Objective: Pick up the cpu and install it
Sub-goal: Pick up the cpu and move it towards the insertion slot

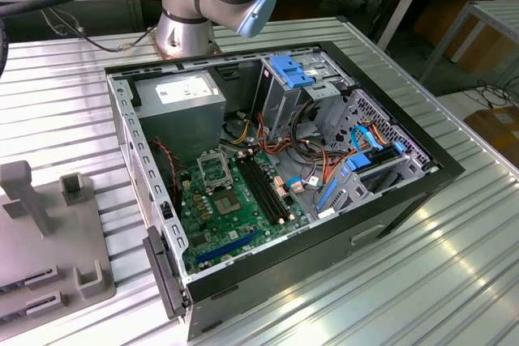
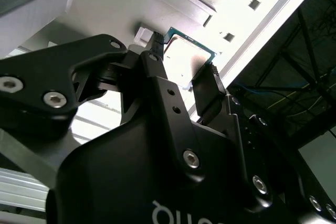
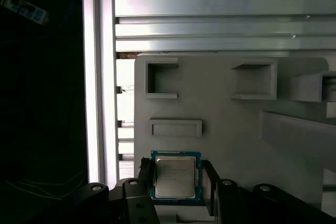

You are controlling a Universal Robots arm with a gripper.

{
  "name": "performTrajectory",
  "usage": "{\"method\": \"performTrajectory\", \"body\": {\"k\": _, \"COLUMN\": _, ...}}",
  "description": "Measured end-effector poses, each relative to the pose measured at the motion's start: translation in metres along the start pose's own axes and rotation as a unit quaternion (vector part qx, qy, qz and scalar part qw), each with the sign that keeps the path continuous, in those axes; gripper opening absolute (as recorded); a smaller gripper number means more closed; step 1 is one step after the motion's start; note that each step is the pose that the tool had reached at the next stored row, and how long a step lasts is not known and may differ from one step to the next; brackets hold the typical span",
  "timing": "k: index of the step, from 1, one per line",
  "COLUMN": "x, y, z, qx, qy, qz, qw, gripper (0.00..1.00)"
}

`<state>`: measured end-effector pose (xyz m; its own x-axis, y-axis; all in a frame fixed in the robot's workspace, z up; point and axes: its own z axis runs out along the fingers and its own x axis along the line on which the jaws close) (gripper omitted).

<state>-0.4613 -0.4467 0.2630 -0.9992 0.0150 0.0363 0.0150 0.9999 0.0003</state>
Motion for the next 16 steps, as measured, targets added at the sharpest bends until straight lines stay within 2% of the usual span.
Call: {"method": "performTrajectory", "body": {"k": 16, "x": 0.0003, "y": 0.0, "z": -0.0086, "qx": -0.0003, "qy": 0.0001, "qz": 0.0, "qw": 1.0, "gripper": 0.47}}
